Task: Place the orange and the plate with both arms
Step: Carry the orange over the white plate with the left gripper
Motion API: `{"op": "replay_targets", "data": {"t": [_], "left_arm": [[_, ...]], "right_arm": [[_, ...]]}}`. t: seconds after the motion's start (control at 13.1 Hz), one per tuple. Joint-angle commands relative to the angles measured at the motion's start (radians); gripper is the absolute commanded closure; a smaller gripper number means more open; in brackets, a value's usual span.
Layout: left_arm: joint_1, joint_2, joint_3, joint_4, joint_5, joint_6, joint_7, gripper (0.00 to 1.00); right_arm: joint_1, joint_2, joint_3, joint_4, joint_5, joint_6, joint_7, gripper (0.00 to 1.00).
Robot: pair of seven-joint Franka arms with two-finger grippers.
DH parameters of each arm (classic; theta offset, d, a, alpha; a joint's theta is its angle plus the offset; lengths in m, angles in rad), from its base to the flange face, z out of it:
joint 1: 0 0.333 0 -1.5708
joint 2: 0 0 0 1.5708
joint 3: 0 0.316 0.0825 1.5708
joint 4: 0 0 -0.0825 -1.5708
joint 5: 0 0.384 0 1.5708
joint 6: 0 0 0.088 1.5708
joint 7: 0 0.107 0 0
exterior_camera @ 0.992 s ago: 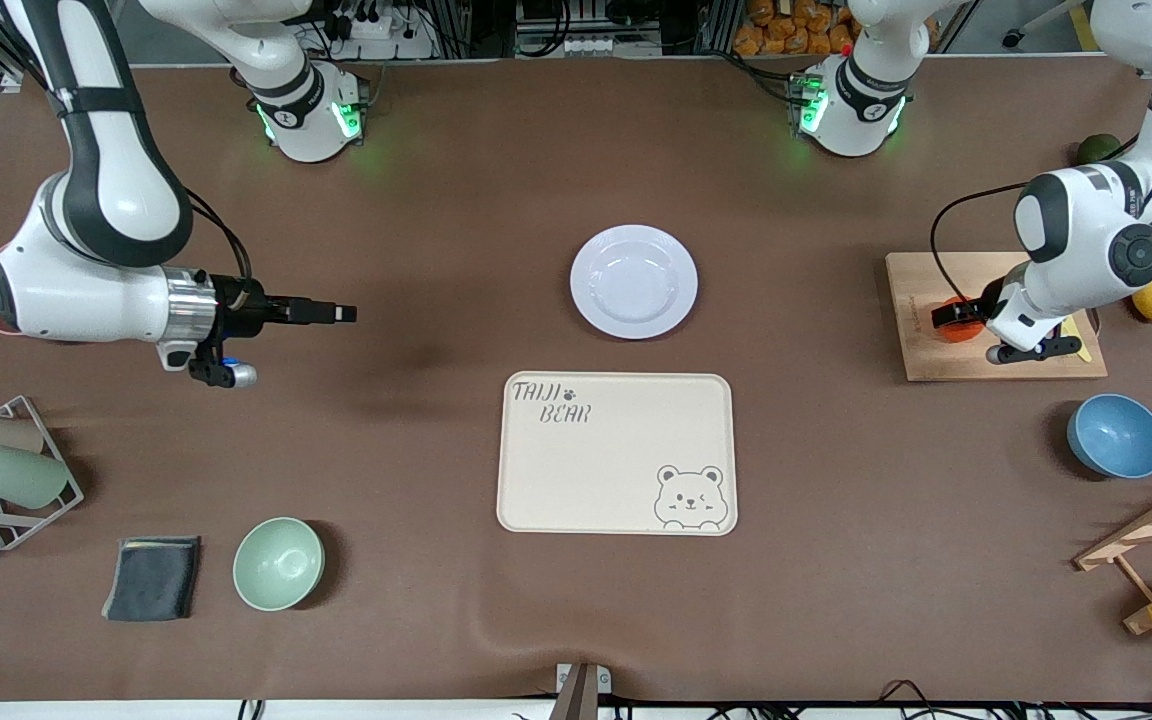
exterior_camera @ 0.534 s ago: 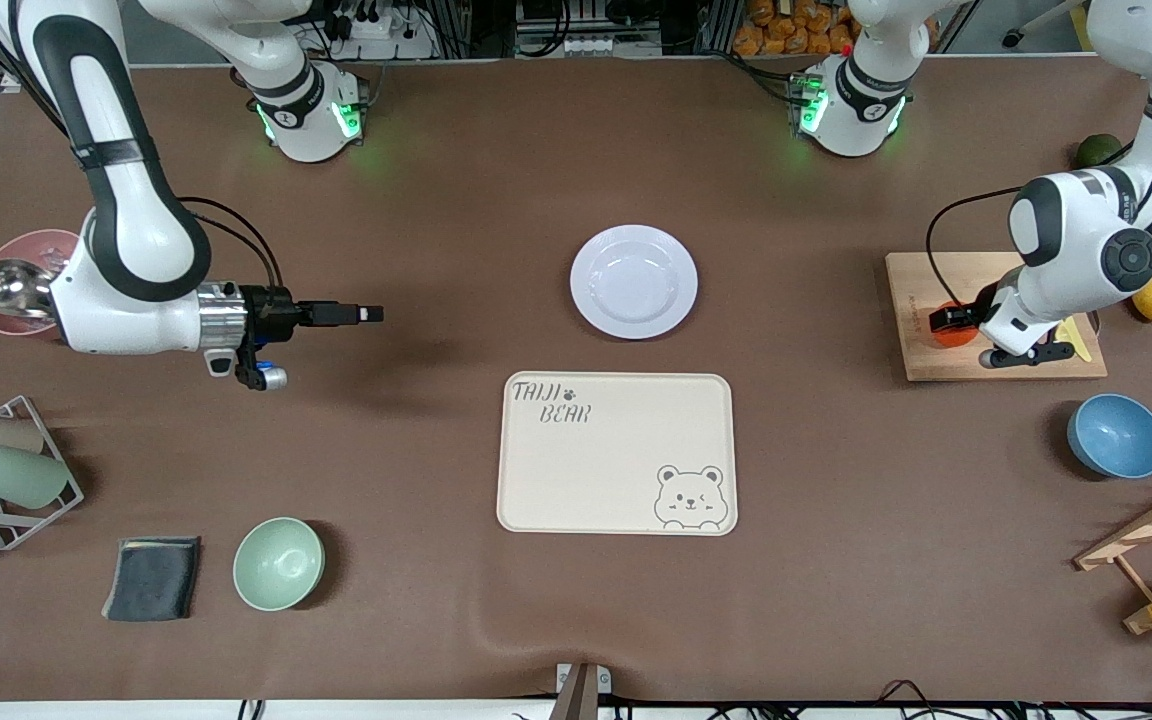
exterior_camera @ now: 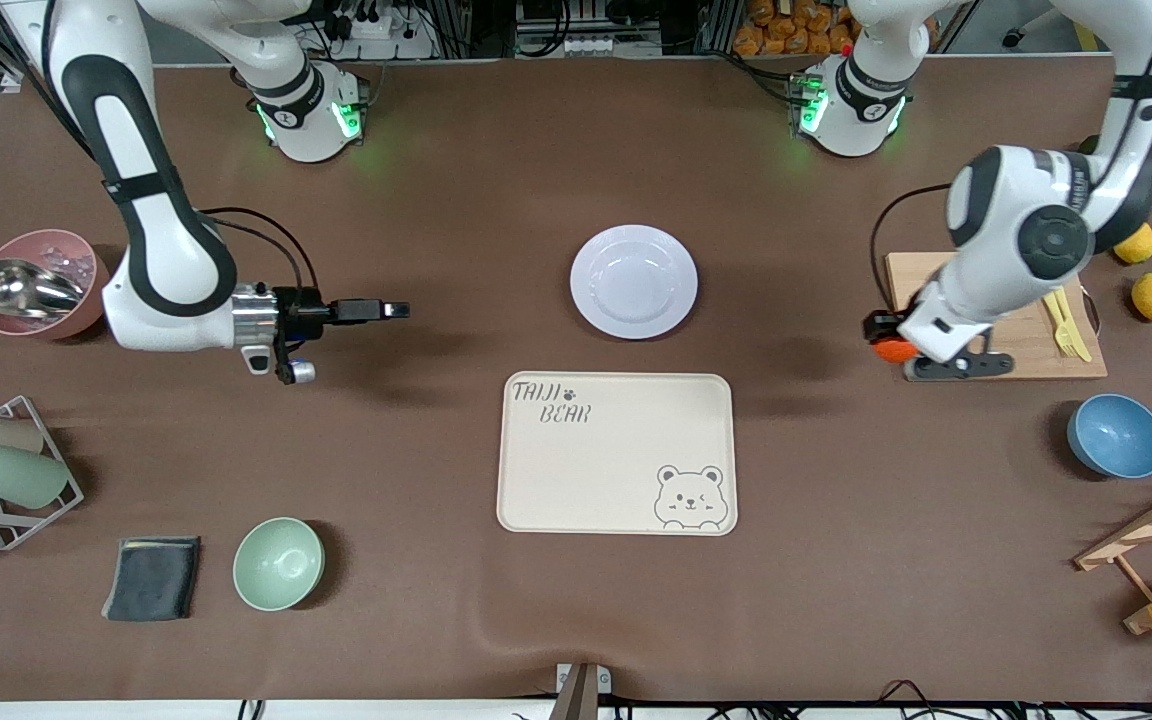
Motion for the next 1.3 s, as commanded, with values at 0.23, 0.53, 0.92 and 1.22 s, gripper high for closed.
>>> {"op": "replay_targets", "data": {"t": [0.23, 0.53, 0.92, 1.22], "left_arm": [[-0.022, 0.083, -0.260, 0.053, -0.018, -0.017, -0.450, 1.00], [-0.225, 0.161, -0.261, 0.059, -0.013, 0.045, -0.740, 1.00], [-0.406, 0.365, -0.241, 0.143, 0.121, 0.093, -1.050, 1.00], [-0.435, 0.514, -0.231, 0.180, 0.340, 0.125, -1.250, 1.00]], "right_arm": [[0.124, -0.006, -0.001, -0.048, 0.177, 0.116, -0.069, 0.00], [0.176, 0.078, -0.002, -0.069, 0.362, 0.130, -0.275, 0.00], [0.262, 0.114, -0.001, -0.071, 0.474, 0.182, -0.298, 0.00], [0.295, 0.126, -0.001, -0.071, 0.505, 0.219, -0.301, 0.00]]}}
